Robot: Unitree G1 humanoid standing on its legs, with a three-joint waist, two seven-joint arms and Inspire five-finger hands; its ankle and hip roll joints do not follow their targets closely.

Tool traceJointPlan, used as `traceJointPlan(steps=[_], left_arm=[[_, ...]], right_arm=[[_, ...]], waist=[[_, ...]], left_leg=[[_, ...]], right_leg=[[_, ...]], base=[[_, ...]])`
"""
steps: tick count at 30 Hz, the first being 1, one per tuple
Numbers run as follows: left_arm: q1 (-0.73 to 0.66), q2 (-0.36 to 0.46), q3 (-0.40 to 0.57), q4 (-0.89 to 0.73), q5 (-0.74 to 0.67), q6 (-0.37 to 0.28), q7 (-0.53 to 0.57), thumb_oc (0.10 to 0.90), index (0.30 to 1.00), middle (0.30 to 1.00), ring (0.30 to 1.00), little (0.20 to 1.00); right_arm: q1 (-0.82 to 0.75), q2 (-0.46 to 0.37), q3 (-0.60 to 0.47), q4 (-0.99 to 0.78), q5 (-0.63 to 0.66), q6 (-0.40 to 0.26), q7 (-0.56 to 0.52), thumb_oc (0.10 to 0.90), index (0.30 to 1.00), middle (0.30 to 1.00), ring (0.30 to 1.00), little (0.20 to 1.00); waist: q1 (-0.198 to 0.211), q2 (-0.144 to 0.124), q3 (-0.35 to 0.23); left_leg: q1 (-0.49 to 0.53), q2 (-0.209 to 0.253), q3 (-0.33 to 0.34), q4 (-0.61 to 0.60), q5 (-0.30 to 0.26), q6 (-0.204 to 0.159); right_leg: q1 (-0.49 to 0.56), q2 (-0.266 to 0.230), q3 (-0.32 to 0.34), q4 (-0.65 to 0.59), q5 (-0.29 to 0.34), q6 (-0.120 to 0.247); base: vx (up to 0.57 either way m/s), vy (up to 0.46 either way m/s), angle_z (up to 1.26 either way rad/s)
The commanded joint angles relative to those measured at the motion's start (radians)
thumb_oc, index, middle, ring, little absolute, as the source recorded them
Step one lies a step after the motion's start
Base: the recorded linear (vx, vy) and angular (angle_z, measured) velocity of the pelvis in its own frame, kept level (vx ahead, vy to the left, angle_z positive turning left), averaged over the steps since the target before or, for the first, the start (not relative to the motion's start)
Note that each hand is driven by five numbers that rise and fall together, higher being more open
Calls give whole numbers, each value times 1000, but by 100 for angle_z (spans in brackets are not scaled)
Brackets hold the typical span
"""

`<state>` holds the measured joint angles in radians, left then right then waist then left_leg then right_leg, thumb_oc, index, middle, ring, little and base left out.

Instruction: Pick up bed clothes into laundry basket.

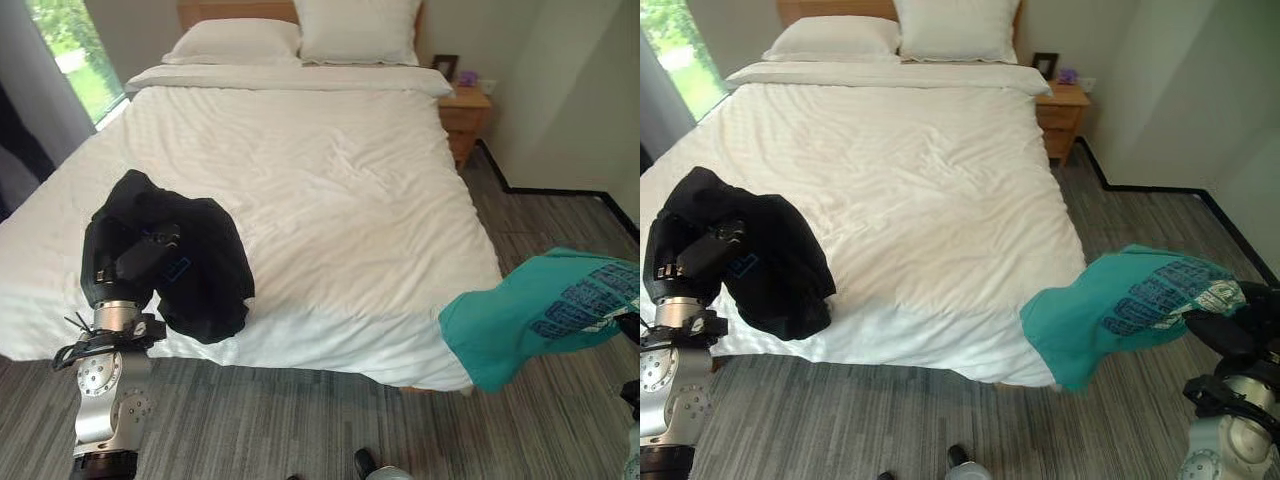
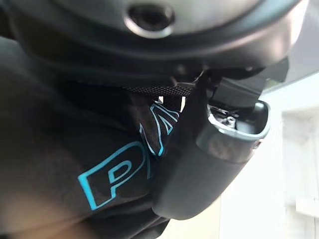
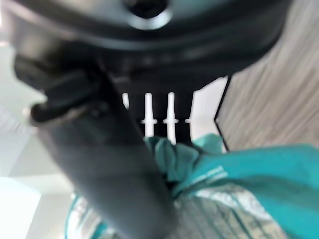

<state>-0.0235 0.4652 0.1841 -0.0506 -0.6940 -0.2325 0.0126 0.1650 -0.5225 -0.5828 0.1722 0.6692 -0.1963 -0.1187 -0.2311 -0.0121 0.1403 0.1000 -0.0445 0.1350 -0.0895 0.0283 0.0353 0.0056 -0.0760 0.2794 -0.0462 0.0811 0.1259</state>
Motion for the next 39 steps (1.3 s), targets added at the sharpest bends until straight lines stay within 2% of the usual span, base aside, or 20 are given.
traceJointPlan(steps=[1,2,3,5,7,8,9,10,12,13,16,18,19,20,21,22,24,26,30,39], left_arm=[[-256,122,-57,-68,7,-113,-28,400,300,300,300,300],[-269,126,-62,-69,7,-113,-27,400,300,300,300,300],[-287,117,-57,-88,3,-114,-28,400,300,300,300,300],[-282,104,-41,-113,-1,-121,-26,400,300,300,300,300],[-271,98,-31,-131,6,-120,-25,400,300,300,300,300],[-231,98,-4,-165,23,-116,-29,400,300,300,300,300],[-188,99,21,-182,32,-108,-33,400,300,300,300,300],[-145,97,42,-203,43,-103,-40,400,300,300,300,300],[-105,89,66,-211,41,-101,-43,400,300,300,300,300],[-82,49,92,-199,41,-104,-41,400,300,300,300,300],[-68,12,93,-178,40,-108,-25,400,300,300,300,300],[-41,-22,87,-177,41,-98,-25,400,300,300,300,300],[-40,-22,87,-178,41,-98,-25,400,300,300,300,300],[60,-66,98,-166,64,-91,-18,400,300,300,300,300],[61,-66,99,-167,64,-91,-18,400,300,300,300,300],[75,-80,100,-154,54,-90,-16,400,300,300,300,300],[91,-119,63,-144,25,-70,-35,400,300,300,300,300],[70,-141,-8,-144,12,-42,-83,400,300,300,300,300],[42,-128,-32,-161,27,-32,-81,400,300,300,300,300],[57,-150,-23,-155,17,-34,-65,400,300,300,300,300]], right_arm=[[-168,-107,-10,-172,-49,-151,-22,400,300,300,300,300],[-171,-104,10,-187,-50,-146,-17,400,300,300,300,300],[-180,-83,37,-211,-64,-139,-20,400,300,300,300,300],[-223,-70,69,-221,-67,-147,-30,400,300,300,300,300],[-244,-60,85,-223,-67,-147,-33,400,300,300,300,300],[-304,-36,140,-225,-70,-149,-33,400,300,300,300,300],[-322,-19,179,-224,-73,-143,-29,400,300,300,300,300],[-325,-2,204,-223,-76,-136,-21,400,300,300,300,300],[-309,27,222,-242,-76,-128,-14,400,300,300,300,300],[-276,75,218,-283,-66,-124,9,400,300,300,300,300],[-250,132,222,-332,-24,-138,16,400,300,300,300,300],[-234,170,244,-371,-3,-139,35,400,300,300,300,300],[-233,171,244,-372,-4,-139,34,400,300,300,300,300],[-277,165,360,-337,-4,-125,51,400,300,300,300,300],[-278,164,361,-335,-3,-126,52,400,300,300,300,300],[-275,174,377,-332,3,-120,58,400,300,300,300,300],[-241,186,389,-352,-30,-104,72,400,300,300,300,300],[-191,183,356,-350,-92,-76,81,400,300,300,300,300],[-123,223,336,-375,-95,-68,87,400,300,300,300,300],[-151,225,365,-365,-113,-55,89,400,300,300,300,300]], waist=[[17,20,74],[20,30,82],[23,35,80],[49,35,64],[66,28,55],[125,25,32],[155,20,29],[167,8,17],[171,1,6],[153,-14,3],[153,-26,-4],[156,-46,11],[157,-45,11],[291,-48,53],[289,-49,50],[301,-51,56],[286,-50,52],[251,-45,33],[215,-41,26],[218,-37,4]], left_leg=[[23,31,27,18,-92,-24],[23,41,52,20,-91,-25],[10,66,135,31,-78,-23],[0,86,241,41,-84,-14],[-2,88,286,48,-90,-13],[-2,105,371,55,-109,-11],[-5,111,423,63,-107,-8],[-13,111,457,65,-104,-9],[-20,123,488,62,-91,-19],[-40,147,499,84,-75,-36],[-60,216,546,154,-52,-82],[-94,275,509,276,-63,-119],[-95,280,509,284,-67,-120],[-137,145,14,345,-96,-127],[-142,144,14,343,-91,-125],[-137,125,-73,350,-113,-127],[-115,93,-142,279,-152,-104],[-78,82,-135,180,-141,-78],[-79,75,-128,154,-127,-70],[-32,64,-116,101,-119,-60]], right_leg=[[-142,2,-210,280,-89,75],[-136,-14,-287,325,-130,67],[-115,-58,-433,438,-200,29],[-76,-110,-574,505,-246,-2],[-55,-138,-620,508,-252,-7],[14,-236,-758,490,-234,1],[44,-271,-825,462,-201,9],[59,-261,-823,400,-173,29],[48,-231,-792,323,-167,30],[50,-183,-719,220,-189,33],[69,-131,-691,142,-181,16],[91,-93,-651,96,-196,-9],[92,-91,-650,95,-197,-10],[66,-53,-493,108,-196,-30],[61,-55,-493,107,-192,-30],[52,-46,-446,113,-190,-33],[34,-31,-392,100,-177,-38],[23,-8,-368,74,-161,-41],[11,-7,-364,90,-169,-41],[35,-14,-369,78,-167,-38]], base=[[-283,149,-114],[-244,131,-193],[-249,67,-178],[-201,10,-157],[-103,-33,-181],[-145,-51,-232],[-191,-75,-271],[-132,-134,-267],[-46,-198,-175],[-13,-215,-125],[3,-312,-92],[14,-278,-45],[18,-197,-78],[-18,-125,-109],[3,-165,-267],[1,-53,-446],[-34,-4,-296],[-44,101,0],[-8,80,42],[-13,40,11]])
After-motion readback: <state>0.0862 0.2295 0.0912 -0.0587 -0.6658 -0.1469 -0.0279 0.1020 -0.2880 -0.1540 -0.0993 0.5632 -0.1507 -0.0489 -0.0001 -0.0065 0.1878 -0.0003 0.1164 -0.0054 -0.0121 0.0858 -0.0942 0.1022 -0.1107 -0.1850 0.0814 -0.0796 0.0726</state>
